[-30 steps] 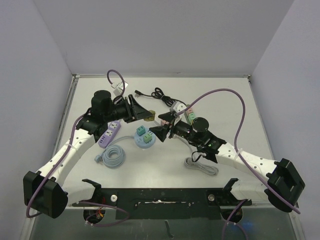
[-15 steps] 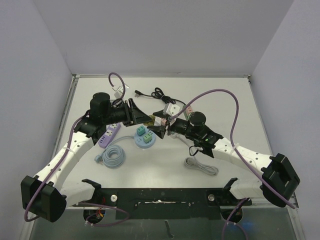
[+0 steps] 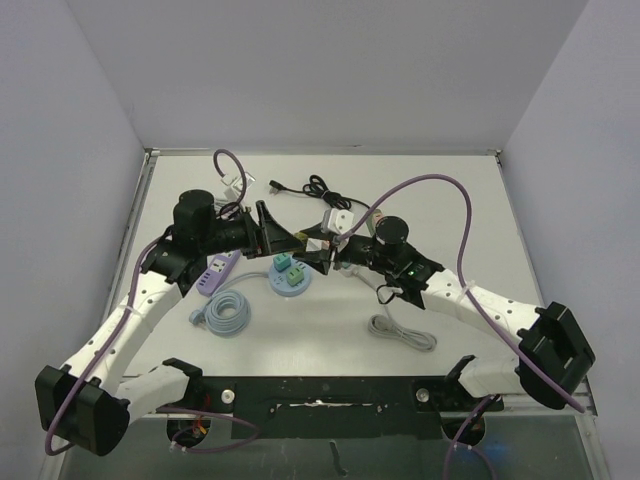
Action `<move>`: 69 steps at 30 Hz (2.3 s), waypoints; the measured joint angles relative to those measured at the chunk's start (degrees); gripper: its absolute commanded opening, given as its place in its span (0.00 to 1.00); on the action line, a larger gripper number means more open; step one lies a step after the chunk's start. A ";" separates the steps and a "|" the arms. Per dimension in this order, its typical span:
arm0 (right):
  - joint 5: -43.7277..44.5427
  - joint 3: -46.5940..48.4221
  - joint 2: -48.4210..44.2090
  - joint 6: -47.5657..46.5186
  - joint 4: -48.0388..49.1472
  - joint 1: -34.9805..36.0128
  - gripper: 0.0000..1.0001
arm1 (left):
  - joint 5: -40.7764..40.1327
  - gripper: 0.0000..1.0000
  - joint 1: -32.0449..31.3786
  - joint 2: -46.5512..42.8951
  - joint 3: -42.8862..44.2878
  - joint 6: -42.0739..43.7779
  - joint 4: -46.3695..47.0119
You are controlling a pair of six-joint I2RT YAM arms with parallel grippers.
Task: Insert the plug
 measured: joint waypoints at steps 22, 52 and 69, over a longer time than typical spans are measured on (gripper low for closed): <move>-8.81 -6.29 -5.66 12.74 31.21 -0.57 0.12 | 12.79 0.47 1.40 -6.91 -8.85 -32.39 37.81; -13.49 -3.74 1.99 19.82 44.19 -0.63 0.59 | 14.19 0.14 1.86 -6.01 -10.75 -45.75 46.93; 2.89 -20.92 -13.44 21.57 34.32 -2.49 0.85 | -5.03 0.14 11.04 -0.11 5.60 15.41 -5.49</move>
